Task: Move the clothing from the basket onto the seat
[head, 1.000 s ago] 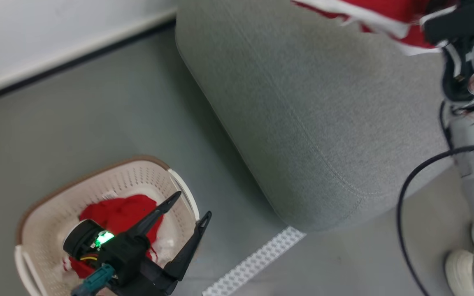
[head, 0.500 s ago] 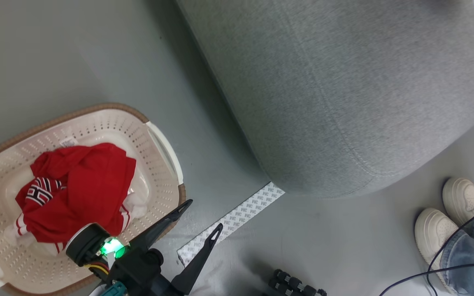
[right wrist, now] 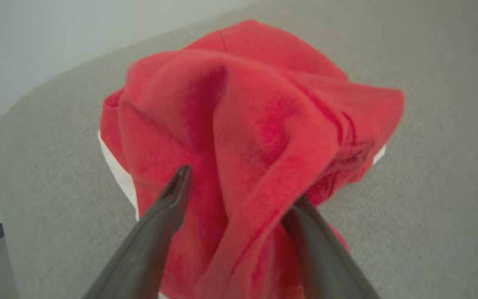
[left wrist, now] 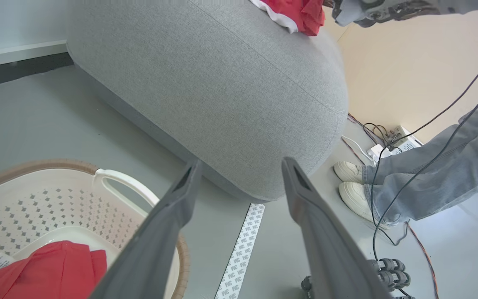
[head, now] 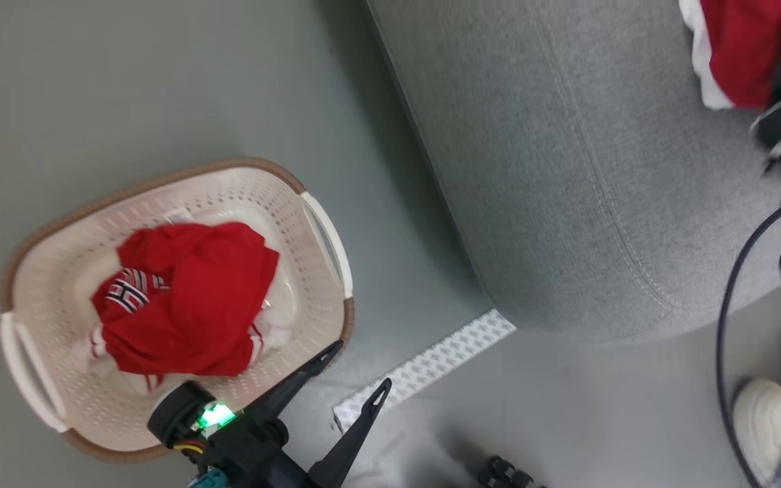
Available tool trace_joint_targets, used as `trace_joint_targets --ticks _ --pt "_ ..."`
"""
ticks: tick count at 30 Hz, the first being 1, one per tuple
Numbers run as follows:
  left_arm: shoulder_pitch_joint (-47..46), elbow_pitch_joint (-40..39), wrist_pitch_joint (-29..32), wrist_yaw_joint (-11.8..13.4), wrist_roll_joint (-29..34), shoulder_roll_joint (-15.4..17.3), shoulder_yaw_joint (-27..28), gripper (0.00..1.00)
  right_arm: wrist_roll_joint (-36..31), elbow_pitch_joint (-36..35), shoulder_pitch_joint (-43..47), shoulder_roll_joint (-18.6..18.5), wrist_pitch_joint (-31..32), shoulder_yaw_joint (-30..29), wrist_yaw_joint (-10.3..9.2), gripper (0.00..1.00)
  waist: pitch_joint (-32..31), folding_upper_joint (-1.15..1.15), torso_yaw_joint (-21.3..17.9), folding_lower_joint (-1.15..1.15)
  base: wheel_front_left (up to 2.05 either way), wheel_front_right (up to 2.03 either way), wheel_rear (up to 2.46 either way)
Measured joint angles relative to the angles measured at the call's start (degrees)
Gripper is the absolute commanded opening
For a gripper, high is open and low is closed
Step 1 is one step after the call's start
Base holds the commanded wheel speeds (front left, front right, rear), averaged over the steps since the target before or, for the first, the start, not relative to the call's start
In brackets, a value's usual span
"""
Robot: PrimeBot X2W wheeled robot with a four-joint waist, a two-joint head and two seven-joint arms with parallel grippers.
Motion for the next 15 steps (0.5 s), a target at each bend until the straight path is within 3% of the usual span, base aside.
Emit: trace_joint_targets --ticks 9,15 --pt "3.41 10.60 -6.03 0.46 -4.53 -5.76 -1.43 1.00 -1.14 -1.03 9.82 -0.67 7.50 10.58 0.00 1.00 -9.71 -0.01 2.10 -0.01 0.00 0.00 0.00" --pt "5.48 16.81 -9.09 0.52 -6.67 -10.29 -2.00 1.00 1.22 -8.12 18.28 -4.86 8.29 15.04 0.00 1.00 -18.59 -0.02 3.16 -0.02 0.00 0.00 0.00"
